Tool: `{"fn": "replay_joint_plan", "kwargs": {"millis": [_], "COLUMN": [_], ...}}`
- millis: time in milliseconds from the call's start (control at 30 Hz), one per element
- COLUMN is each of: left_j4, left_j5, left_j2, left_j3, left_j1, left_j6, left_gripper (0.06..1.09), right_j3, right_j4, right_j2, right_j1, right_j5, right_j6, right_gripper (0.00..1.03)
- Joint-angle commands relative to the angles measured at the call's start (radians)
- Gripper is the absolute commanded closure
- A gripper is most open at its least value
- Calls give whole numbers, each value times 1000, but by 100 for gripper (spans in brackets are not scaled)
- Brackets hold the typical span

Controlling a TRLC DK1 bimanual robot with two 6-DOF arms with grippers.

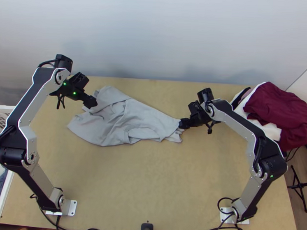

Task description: Fold the t-shirt

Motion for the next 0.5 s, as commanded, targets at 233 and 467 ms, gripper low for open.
{"fn": "replay_joint_plan", "kwargs": {"millis": [233, 467], "left_j4": [47, 114], "left_j5": [18, 4], "left_j2": [6, 12], "left_j3": [-95, -162], "left_j1": [-10, -11], "left_j6": [20, 29], "left_gripper": [11, 11], "right_j3": [4, 2], "right_j4": [41, 41], "right_j2": [15, 4], "right_j1": [9, 9], "right_j5": [2, 2], "right_j6": [1, -3], "right_gripper": [94, 99]}}
